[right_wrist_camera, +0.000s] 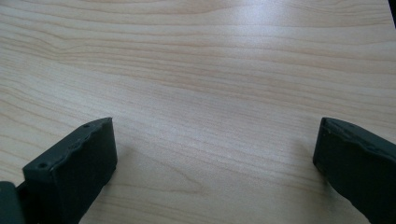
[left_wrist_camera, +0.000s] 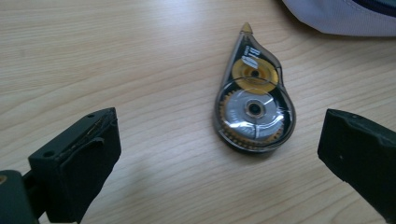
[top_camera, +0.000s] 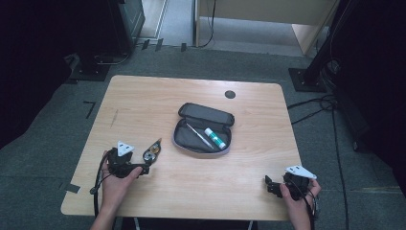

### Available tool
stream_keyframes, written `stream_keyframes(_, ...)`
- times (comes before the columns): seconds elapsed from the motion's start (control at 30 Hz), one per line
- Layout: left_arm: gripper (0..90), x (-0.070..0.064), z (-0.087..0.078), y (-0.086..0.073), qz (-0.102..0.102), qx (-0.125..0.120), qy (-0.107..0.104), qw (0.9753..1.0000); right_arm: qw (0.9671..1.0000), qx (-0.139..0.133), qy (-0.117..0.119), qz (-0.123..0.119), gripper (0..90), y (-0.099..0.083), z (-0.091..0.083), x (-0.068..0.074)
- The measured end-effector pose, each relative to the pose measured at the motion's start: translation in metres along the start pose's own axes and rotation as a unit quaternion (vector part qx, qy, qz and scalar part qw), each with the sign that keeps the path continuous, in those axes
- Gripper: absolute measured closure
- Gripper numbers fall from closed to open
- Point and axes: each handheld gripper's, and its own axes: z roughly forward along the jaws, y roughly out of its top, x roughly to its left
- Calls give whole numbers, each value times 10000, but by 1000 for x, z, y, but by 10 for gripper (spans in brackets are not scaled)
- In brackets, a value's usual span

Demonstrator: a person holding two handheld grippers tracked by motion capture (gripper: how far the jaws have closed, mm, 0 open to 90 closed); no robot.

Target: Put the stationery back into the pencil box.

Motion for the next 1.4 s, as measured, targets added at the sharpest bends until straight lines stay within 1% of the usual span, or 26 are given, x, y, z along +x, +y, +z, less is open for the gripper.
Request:
stream_keyframes(0.1, 0, -6, 5, 2, 51, 36, -32, 10000, 10000, -4, 17, -11, 0, 0, 0, 0)
stream_keyframes(0.2, 0, -12, 12, 3, 107, 155, -103, 9998, 10000, 1, 33, -24, 0, 0, 0, 0)
stream_keyframes(0.3, 0, -18, 17, 3, 207, 222, -86, 9995, 10000, 1, 37, -29, 0, 0, 0, 0)
stream_keyframes(0.37, 13, -22, 20, 3, 241, 236, 7, 9994, 10000, 0, 39, -36, 0, 0, 0, 0)
stream_keyframes(0.4, 48, -24, 23, 3, 247, 243, 121, 9993, 10000, 1, 50, -42, 0, 0, 0, 1)
stream_keyframes(0.43, 69, -25, 24, 3, 245, 266, 172, 9992, 10000, 6, 68, -62, 0, 0, 0, 1)
stream_keyframes(0.47, 70, -26, 26, 3, 243, 321, 177, 9990, 10000, 9, 72, -67, 0, 0, 0, 1)
stream_keyframes(0.57, 88, -29, 27, 3, 238, 266, 198, 9992, 9999, 9, 82, -74, 0, 0, 0, 1)
stream_keyframes(0.63, 144, -31, 26, 3, 304, 220, 157, 9992, 9999, 4, 89, -85, 0, 0, 0, 1)
stream_keyframes(0.73, 187, -32, 26, 2, 366, 177, 94, 9991, 9999, 2, 90, -87, 0, 0, 0, 1)
stream_keyframes(0.93, 203, -33, 27, 2, 315, 130, 133, 9993, 9999, 0, 94, -103, 0, 0, 0, 1)
stream_keyframes(1.0, 222, -33, 27, 2, 288, 93, 142, 9994, 9999, -3, 97, -119, 0, 0, 0, 1)
stream_keyframes(1.17, 336, -33, 26, 2, 382, 39, 56, 9992, 9998, 2, 119, -143, 0, 0, 0, 1)
stream_keyframes(1.37, 413, -33, 25, 2, 372, -4, 36, 9993, 9998, 2, 118, -141, 0, 0, 0, 1)
stream_keyframes(1.4, 415, -32, 24, 2, 379, 4, 34, 9993, 9998, 2, 118, -143, 0, 0, 0, 1)
